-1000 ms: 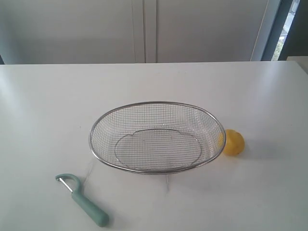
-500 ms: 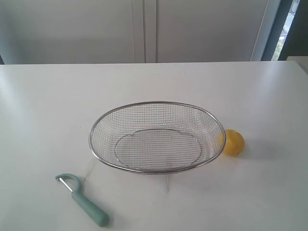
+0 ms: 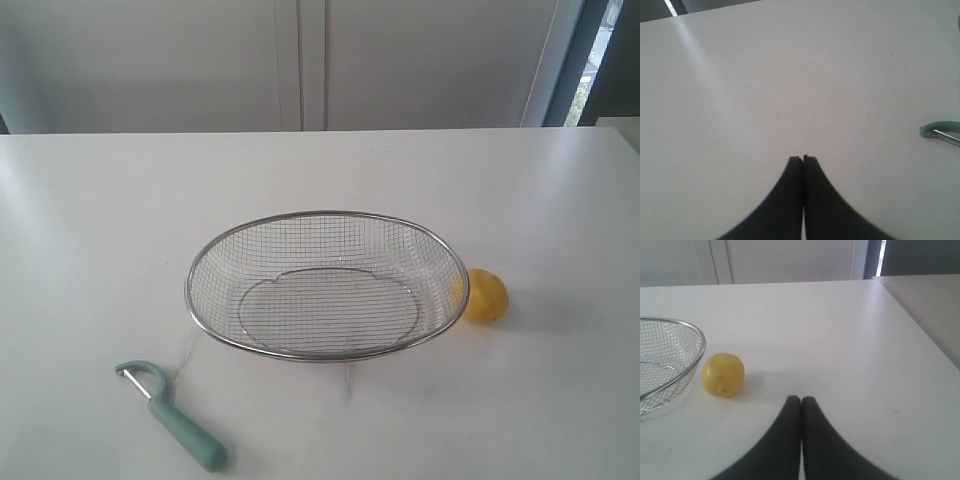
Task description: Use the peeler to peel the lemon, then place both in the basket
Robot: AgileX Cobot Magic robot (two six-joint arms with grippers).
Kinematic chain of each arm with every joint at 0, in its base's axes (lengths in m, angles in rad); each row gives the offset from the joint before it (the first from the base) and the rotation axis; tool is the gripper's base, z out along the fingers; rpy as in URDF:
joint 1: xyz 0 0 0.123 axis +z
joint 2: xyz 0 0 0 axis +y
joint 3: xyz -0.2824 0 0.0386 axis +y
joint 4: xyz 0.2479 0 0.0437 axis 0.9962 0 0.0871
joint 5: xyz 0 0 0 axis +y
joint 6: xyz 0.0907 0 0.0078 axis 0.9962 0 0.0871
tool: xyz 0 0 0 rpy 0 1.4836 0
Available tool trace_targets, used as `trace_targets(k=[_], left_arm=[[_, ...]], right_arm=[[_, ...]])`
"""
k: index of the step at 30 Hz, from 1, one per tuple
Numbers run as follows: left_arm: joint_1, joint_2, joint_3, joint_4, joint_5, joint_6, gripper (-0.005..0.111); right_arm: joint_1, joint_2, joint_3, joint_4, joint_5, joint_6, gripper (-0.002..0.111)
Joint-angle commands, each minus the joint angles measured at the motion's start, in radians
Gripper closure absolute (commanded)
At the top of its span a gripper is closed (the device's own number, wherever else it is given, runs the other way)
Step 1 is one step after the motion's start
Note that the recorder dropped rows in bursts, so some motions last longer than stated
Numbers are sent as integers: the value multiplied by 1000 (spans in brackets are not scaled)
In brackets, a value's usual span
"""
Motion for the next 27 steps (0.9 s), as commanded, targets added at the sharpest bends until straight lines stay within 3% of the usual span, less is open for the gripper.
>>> trace_targets(k=[1, 13, 21, 27], left_arm=[[-6, -4, 4, 2, 4, 3, 107], [-6, -4, 4, 2, 4, 3, 107], [-6, -4, 4, 2, 4, 3, 107], [-6, -4, 4, 2, 4, 3, 107]], right_arm=[[3, -7, 7, -2, -5, -5, 108], [3, -7, 7, -2, -29, -5, 108], [3, -7, 7, -2, -396, -3, 108], [3, -7, 7, -2, -459, -3, 108]])
